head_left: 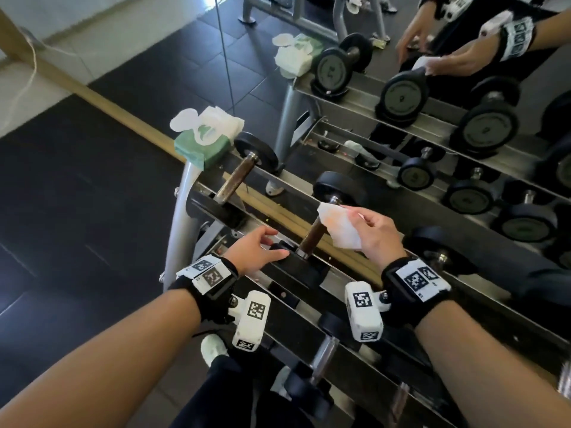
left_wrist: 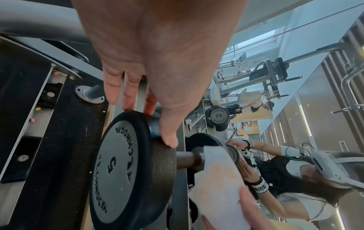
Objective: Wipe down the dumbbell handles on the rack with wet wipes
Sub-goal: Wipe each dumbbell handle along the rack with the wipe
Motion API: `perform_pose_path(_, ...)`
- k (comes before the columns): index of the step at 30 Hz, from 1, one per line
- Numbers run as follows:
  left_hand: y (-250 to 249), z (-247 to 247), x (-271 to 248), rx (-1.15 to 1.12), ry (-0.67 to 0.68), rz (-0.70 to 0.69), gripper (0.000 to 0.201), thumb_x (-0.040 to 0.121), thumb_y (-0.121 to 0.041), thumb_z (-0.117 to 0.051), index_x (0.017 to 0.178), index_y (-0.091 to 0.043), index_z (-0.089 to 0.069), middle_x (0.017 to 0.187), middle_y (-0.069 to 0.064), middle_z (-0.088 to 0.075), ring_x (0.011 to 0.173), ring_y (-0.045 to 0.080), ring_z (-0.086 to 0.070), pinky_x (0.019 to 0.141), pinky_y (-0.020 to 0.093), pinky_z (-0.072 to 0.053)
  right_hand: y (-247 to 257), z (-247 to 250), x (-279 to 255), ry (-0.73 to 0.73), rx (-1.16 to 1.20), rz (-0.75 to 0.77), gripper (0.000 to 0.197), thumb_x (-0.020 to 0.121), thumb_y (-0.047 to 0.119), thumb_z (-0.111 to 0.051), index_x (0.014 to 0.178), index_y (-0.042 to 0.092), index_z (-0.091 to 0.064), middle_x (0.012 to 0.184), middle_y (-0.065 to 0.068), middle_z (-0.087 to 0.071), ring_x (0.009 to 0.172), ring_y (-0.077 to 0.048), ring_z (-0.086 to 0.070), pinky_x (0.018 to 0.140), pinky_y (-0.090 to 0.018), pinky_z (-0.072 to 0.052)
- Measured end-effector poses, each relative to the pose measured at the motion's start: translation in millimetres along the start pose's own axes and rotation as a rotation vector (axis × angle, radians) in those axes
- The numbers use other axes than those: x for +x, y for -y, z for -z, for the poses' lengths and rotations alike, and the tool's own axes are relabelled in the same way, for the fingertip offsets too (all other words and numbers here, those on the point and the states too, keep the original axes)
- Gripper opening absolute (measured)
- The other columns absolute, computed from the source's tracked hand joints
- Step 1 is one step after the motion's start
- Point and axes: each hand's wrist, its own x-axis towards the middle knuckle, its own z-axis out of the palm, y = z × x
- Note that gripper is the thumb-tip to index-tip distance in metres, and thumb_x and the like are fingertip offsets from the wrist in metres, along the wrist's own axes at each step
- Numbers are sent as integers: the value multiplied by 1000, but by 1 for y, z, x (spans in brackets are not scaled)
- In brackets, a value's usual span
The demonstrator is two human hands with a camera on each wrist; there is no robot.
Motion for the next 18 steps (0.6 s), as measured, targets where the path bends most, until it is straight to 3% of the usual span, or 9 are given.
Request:
perform_pose_path(3, -6, 4, 1, -3, 40, 6, 55, 87, -36, -71, 137, -30, -49, 129, -2, -56, 113, 16, -58, 97, 39, -52, -24, -12, -11, -185, 112, -120, 23, 100, 23, -50, 91, 34, -68, 110, -1, -67, 104, -21, -63, 90, -37, -54)
perform_pose_path(8, -7, 4, 0, 3, 42, -19, 46, 88, -35, -71, 131, -33, -55, 126, -3, -58, 115, 17, -58, 103, 44, -48, -53, -43, 4, -431, 236, -275, 29, 100, 17, -41, 118, 26, -63, 127, -9, -58, 115, -28, -55, 103, -47, -46)
perform_pose_path(10, -6, 3, -2, 3, 30, -32, 44, 88, -36, -70, 130, -34, -57, 124, -6, -60, 114, 15, -59, 103, 44, -47, -58, -49, 17, -499, 287, -343, 29, 100, 16, -41, 121, 25, -60, 126, -11, -58, 117, -32, -55, 105, -47, -44)
perform_pose_path(14, -4, 1, -4, -29, 46, -33, 41, 90, -35, -68, 130, -31, -57, 127, -4, -60, 116, 16, -58, 102, 44, -49, -60, -58, 31, -408, 410, -386, 22, 99, 20, -43, 104, 38, -55, 113, -4, -59, 108, -30, -59, 99, -52, -49)
perform_pose_path(18, -3, 3, -2, -63, 76, -19, 40, 90, -35, -68, 129, -31, -58, 125, -6, -60, 114, 14, -59, 101, 44, -50, -60, -62, 30, -318, 321, -261, 33, 99, 19, -48, 125, 30, -64, 117, 3, -62, 111, -20, -58, 104, -42, -46)
